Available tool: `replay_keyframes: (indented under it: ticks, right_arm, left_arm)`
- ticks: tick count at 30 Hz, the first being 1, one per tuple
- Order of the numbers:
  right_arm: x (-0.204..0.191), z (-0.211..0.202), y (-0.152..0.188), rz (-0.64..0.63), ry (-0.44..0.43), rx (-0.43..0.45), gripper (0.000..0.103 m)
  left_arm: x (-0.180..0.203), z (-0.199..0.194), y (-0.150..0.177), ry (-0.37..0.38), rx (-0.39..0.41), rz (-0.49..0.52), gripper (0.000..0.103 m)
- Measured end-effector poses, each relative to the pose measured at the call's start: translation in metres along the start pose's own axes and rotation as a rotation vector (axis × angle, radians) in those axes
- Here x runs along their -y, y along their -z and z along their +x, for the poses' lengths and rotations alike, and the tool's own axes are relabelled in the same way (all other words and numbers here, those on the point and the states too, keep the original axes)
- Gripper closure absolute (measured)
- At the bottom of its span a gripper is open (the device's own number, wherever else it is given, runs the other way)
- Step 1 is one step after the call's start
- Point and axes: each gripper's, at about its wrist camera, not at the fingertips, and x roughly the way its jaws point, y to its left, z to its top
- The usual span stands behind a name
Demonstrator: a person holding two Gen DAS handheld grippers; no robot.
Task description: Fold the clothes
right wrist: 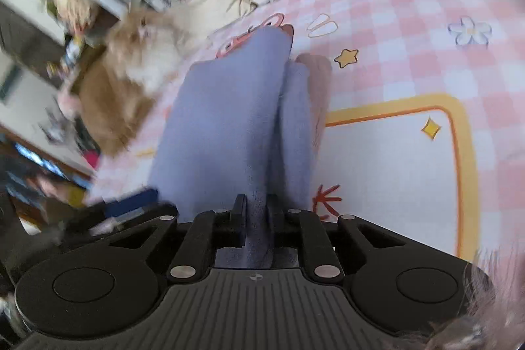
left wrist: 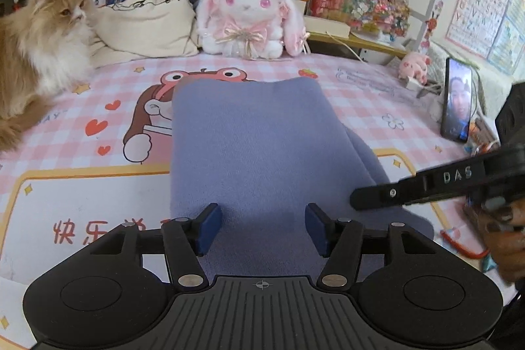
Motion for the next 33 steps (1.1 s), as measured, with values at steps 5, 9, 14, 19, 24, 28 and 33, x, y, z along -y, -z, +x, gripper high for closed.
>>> replay_keyframes:
  ticks: [5, 9, 14, 19, 24, 28, 33]
  right_arm:
    - [-0.012, 0.001, 0.000, -0.080, 0.035, -0.006, 0.090]
    - [-0.018, -0.005, 0.004, -0.122, 0.056, 0.017, 0.080]
    - [-0.032, -0.011, 0.006, -0.228, 0.088, 0.047, 0.092]
    - [-0.035, -0.025, 0.010, -0.260, 0.001, 0.128, 0.092]
    - [-0.018, -0.002, 0.005, -0.150, 0.080, 0.016, 0.092]
    - [-0.022, 0.000, 0.006, -0.171, 0.093, 0.013, 0.092]
    - [-0.024, 0.000, 0.009, -0.182, 0.100, 0.015, 0.091]
  left_arm:
    - [0.001, -0.003, -0.006, -0.011, -0.002, -0.018, 0.045]
    - [0.003, -0.006, -0.010, -0.022, 0.018, -0.008, 0.045]
    - [0.010, 0.002, -0.004, -0.043, 0.000, 0.046, 0.038]
    - [0.005, 0.004, -0.004, -0.031, -0.001, 0.020, 0.038]
    - [0.006, 0.004, -0.003, -0.023, 0.002, 0.020, 0.038]
    - [0.009, 0.003, -0.001, -0.034, 0.001, 0.046, 0.038]
    - [0.004, 0.002, -0.004, -0.020, 0.007, 0.007, 0.038]
